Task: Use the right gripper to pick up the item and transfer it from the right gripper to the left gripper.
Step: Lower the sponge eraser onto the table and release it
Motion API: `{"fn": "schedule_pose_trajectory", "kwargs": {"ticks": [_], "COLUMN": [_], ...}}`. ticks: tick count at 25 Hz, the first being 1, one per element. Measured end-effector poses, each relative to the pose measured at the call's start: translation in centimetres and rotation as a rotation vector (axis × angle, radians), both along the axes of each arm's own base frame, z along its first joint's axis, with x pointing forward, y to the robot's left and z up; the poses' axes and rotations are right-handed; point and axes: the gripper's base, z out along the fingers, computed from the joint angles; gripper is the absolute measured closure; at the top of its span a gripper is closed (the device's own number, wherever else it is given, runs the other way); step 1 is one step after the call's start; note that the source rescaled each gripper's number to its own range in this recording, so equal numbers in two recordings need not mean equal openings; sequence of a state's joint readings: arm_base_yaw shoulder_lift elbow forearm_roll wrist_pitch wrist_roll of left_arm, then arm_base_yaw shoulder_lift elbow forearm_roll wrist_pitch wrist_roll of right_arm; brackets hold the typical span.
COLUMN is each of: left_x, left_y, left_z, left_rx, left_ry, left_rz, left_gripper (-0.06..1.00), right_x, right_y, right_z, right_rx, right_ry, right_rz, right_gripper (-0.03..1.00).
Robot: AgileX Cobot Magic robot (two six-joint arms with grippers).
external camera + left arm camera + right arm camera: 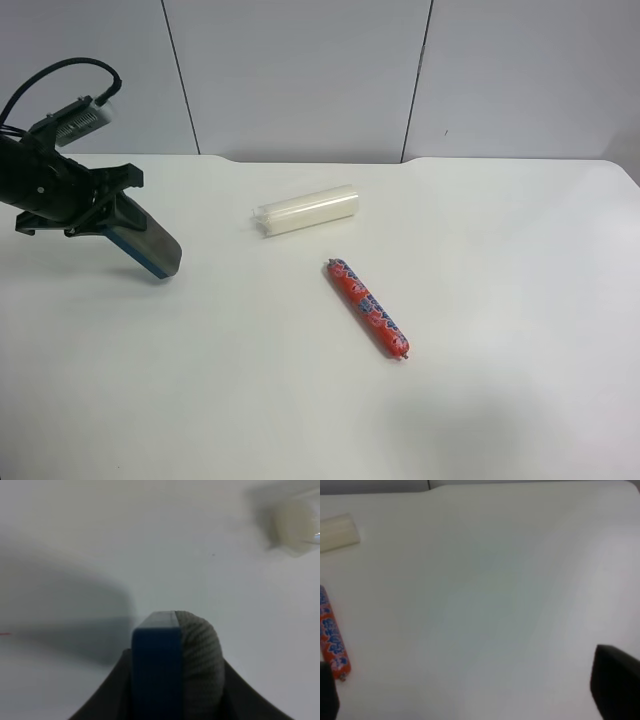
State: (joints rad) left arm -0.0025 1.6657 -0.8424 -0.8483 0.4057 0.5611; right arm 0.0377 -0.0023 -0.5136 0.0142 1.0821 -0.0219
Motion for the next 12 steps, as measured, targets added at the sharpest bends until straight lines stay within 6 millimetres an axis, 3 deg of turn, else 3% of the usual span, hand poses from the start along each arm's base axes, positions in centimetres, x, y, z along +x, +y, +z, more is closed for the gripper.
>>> {"fn": "schedule_pose_trajectory", "kwargs": {"ticks": [5,12], "left_x": [0.4,0.6], "left_y": [0.1,0.1], "left_z": [-2.1,-2.4], "left_rx": [0.007,0.013], "left_ry": [0.056,0.055], "left_rz": [0.009,0.006], "left_gripper": [0.91,0.89], "right_x": [0.0,0.0], "right_y": [0.0,0.0], "right_z": [0.0,0.0], "right_rx": [0.000,0.000], "right_ry": [0.000,0.000], "right_rz": [0.000,0.000], "right_gripper": [-0.02,-0.02]}}
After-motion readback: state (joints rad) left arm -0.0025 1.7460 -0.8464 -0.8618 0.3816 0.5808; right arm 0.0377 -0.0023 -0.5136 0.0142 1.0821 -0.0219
